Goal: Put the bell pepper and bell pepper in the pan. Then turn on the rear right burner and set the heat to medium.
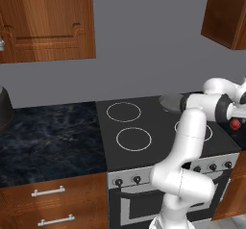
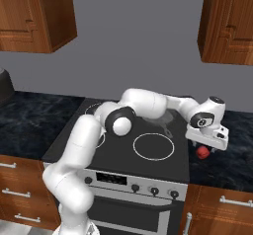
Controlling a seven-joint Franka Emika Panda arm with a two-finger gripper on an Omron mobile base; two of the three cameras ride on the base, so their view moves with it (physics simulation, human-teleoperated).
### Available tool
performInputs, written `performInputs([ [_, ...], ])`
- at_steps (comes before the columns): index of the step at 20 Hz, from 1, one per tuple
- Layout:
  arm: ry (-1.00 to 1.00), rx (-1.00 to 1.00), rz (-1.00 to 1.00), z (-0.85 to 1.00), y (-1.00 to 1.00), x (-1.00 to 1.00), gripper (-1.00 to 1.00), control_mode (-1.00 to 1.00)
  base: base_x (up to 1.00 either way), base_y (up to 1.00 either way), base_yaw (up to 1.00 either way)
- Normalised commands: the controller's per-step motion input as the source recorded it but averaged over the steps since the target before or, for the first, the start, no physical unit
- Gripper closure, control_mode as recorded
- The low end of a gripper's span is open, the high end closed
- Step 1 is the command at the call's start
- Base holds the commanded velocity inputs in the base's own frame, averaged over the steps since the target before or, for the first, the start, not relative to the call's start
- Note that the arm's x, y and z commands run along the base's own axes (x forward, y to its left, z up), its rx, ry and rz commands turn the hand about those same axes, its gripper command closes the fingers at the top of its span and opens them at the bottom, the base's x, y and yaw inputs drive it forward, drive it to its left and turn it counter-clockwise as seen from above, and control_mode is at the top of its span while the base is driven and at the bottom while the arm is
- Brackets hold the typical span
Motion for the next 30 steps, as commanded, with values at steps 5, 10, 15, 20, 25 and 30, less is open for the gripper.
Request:
performInputs([
  [5,0.0,0.0,0.0,-0.22,0.0,0.0,-1.0,-1.0,0.0,0.0,0.0],
  [10,0.0,0.01,0.0,-0.18,0.0,0.0,-1.0,-1.0,0.0,0.0,0.0],
  [15,0.01,0.0,0.0,0.0,0.0,0.0,1.0,-1.0,0.0,0.0,0.0],
  [20,0.0,0.0,0.0,0.0,0.0,0.0,1.0,-1.0,0.0,0.0,0.0],
  [25,0.0,0.0,0.05,0.01,0.05,-0.15,1.0,-1.0,0.0,0.0,0.0],
  [30,-0.14,-0.01,0.26,0.16,0.51,-0.85,1.0,-1.0,0.0,0.0,0.0],
])
